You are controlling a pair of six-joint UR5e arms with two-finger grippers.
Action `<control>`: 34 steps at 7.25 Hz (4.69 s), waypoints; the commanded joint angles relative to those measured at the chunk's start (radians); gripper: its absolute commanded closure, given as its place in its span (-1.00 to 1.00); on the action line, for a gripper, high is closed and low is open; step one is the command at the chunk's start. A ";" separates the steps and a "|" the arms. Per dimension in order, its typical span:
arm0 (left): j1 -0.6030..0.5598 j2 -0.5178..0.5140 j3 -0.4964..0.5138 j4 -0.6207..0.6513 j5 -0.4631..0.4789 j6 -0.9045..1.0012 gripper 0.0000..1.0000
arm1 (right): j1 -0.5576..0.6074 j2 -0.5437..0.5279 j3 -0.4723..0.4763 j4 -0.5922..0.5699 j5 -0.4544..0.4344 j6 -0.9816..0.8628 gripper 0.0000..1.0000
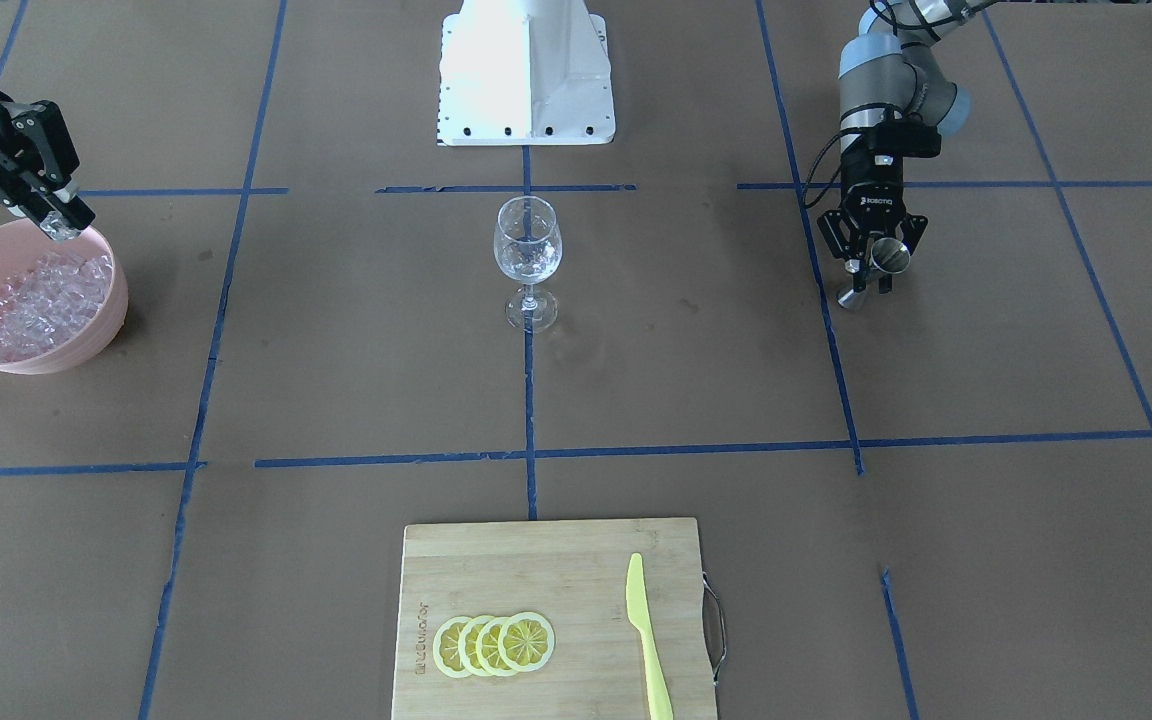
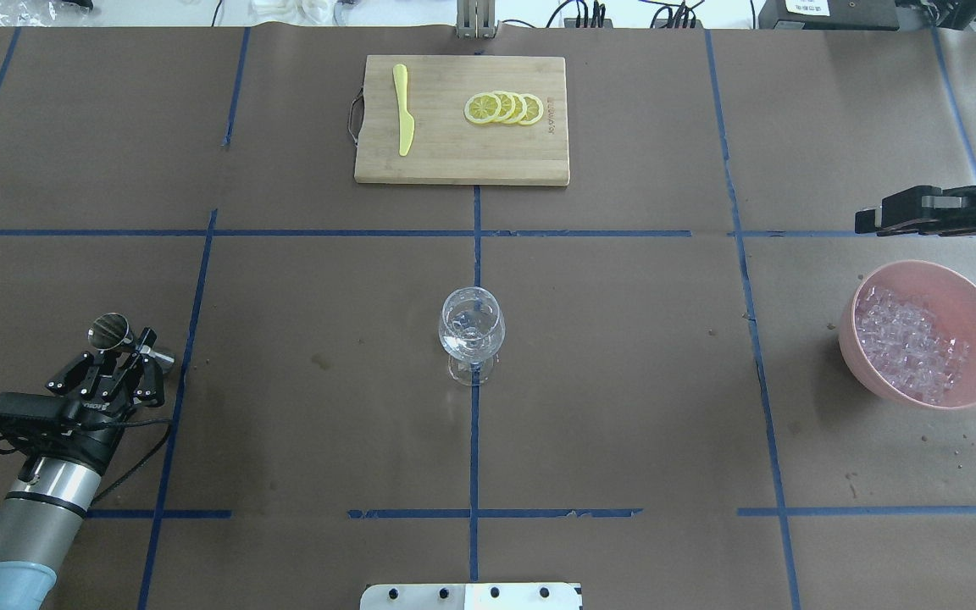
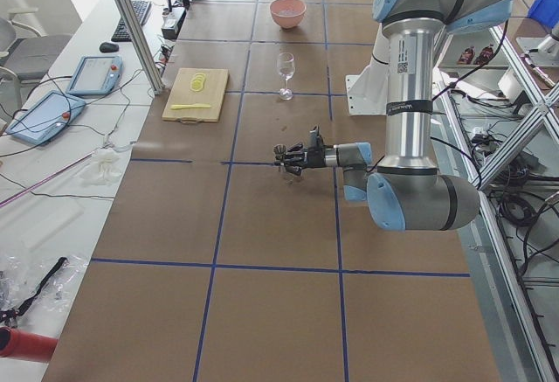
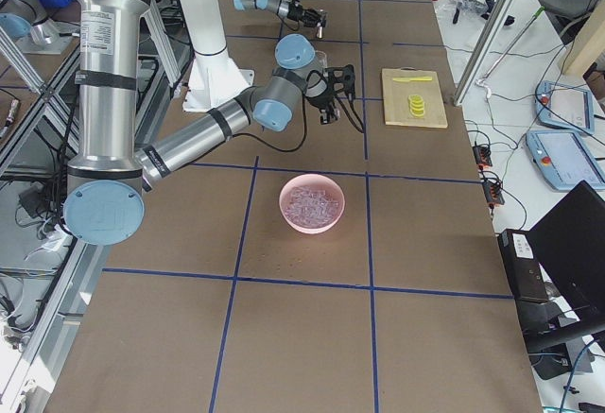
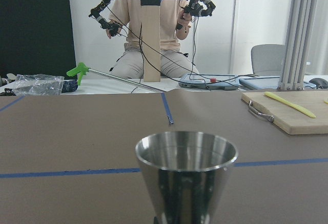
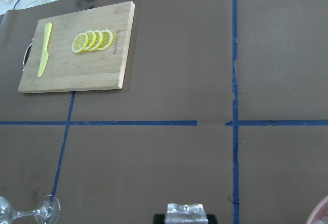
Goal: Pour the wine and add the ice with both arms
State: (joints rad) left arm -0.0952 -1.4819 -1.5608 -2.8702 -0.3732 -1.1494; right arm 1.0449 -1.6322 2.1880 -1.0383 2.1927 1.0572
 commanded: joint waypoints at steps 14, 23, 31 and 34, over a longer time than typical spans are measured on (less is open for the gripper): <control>-0.119 0.377 -0.526 0.081 -0.811 0.088 -0.99 | -0.228 0.362 -0.037 -0.017 -0.074 0.340 1.00; -0.745 0.161 -0.619 0.561 -1.687 0.068 -1.00 | -0.526 0.615 -0.169 -0.227 -0.307 0.340 1.00; -0.764 0.163 -0.631 0.598 -1.710 0.082 -1.00 | -0.539 0.673 -0.248 -0.223 -0.369 0.339 0.68; -0.776 0.164 -0.636 0.638 -1.713 0.089 -1.00 | -0.539 0.677 -0.251 -0.226 -0.383 0.340 -0.99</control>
State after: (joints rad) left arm -0.8647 -1.3188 -2.1930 -2.2594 -2.0840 -1.0647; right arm 0.5062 -0.9566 1.9363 -1.2620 1.8115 1.3969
